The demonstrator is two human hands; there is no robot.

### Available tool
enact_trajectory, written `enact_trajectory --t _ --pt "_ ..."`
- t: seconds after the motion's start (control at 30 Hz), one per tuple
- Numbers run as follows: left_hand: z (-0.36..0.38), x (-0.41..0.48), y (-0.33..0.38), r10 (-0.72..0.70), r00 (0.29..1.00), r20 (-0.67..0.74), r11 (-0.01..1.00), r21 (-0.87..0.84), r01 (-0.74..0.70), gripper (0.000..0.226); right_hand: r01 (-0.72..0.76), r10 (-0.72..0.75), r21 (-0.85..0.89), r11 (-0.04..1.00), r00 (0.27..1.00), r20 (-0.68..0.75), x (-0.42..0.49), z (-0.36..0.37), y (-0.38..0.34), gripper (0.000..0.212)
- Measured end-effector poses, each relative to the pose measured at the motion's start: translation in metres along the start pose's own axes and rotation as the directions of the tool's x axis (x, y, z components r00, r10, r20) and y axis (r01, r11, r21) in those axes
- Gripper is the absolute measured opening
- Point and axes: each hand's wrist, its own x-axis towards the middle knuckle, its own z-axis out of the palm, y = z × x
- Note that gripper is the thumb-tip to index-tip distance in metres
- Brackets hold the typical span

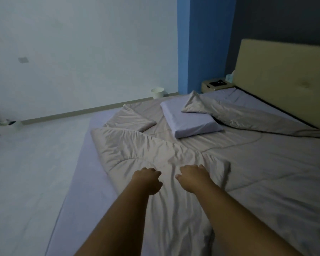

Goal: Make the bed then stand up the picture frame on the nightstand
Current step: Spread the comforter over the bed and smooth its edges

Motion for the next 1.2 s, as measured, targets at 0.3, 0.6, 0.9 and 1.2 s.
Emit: enact_trajectory --t 0.3,0.6,0.9,1.2 --pt "-0.020 -0.029 -0.041 0.115 0.987 -0.116 0.993 -0.020 -0.118 0.055 -0.093 0.094 0.015 0.996 0.990 -0.107 0.003 -0.019 -0.056 0.049" --pt "-0.008 -0.049 -0.140 0.214 0.963 -0.162 0.977 0.016 -0.214 0.055 -0.238 0.245 0.065 0.969 0.960 -0.135 -0.020 -0.011 -0.164 0.047" --pt "0.026 -0.089 -0.224 0.408 0.910 -0.078 0.911 0.104 -0.399 0.058 -0.343 0.348 0.059 0.937 0.928 -0.130 -0.076 0.025 -0.276 0.041" --pt "0.038 -0.094 -0.222 0.564 0.825 -0.032 0.820 0.140 -0.555 0.056 -0.526 0.539 0.152 0.837 0.841 -0.057 -0.095 0.051 -0.270 0.044"
